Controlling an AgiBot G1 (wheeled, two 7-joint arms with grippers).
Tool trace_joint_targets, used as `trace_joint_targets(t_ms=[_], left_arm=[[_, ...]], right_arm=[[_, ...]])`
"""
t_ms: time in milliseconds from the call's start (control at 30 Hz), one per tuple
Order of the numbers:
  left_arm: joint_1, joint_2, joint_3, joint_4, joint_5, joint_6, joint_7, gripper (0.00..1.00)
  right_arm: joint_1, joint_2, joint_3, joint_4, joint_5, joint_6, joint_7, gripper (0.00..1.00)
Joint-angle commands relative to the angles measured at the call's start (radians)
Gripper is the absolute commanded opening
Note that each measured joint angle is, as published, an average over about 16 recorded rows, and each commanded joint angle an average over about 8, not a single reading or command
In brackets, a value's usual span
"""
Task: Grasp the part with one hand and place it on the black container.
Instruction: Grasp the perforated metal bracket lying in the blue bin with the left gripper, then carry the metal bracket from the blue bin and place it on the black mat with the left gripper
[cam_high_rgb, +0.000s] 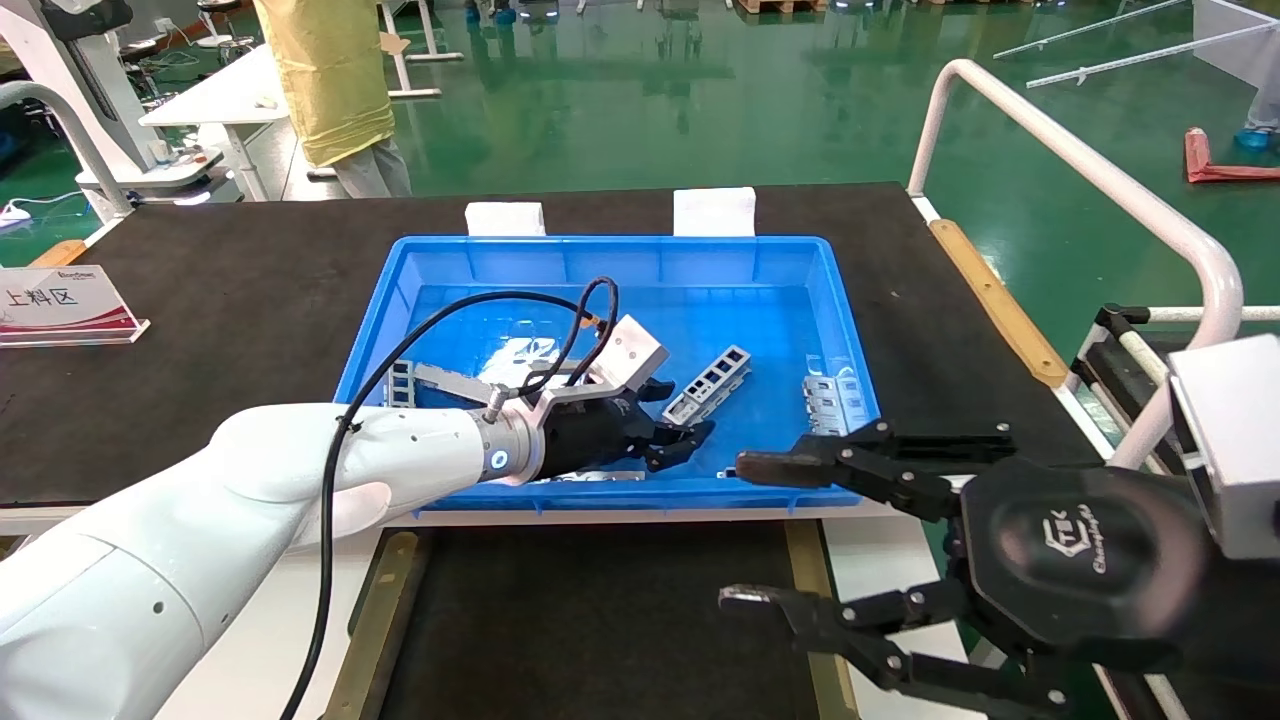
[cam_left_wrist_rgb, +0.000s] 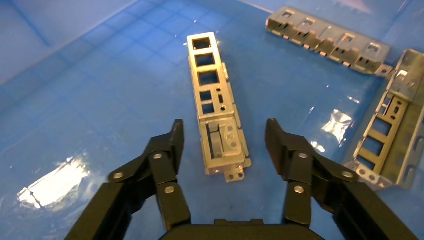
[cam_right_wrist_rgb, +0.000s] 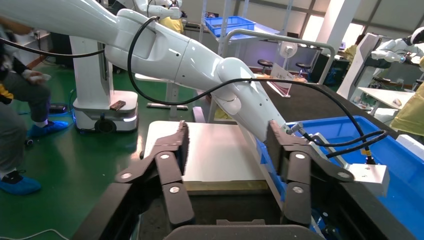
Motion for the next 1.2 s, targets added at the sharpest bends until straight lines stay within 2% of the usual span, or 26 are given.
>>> trace_joint_targets(t_ms=[33, 500, 1000, 1200], left_arm=[[0.001, 0.000, 0.010, 0.003, -0.012, -0.004, 0.003, 0.00], [0.000, -0.001, 0.061, 0.006, -0.089, -0.022, 0.027, 0.00], [-0.061, -0.005, 0.056, 0.041, -0.178, -0.093, 0.108, 0.00], [-0.096, -0.018, 0.044, 0.055, -0.217, -0.029, 0.138, 0.00]], right_arm=[[0.000, 0.000, 0.000, 0.000, 0.000, 0.000, 0.000, 0.00], [0.000, 0.000, -0.001, 0.000, 0.000, 0.000, 0.000, 0.00], [0.000, 0.000, -0.001, 0.000, 0.001, 0.000, -0.001, 0.00], [0.000, 0.001, -0.001, 0.000, 0.001, 0.001, -0.001, 0.00]])
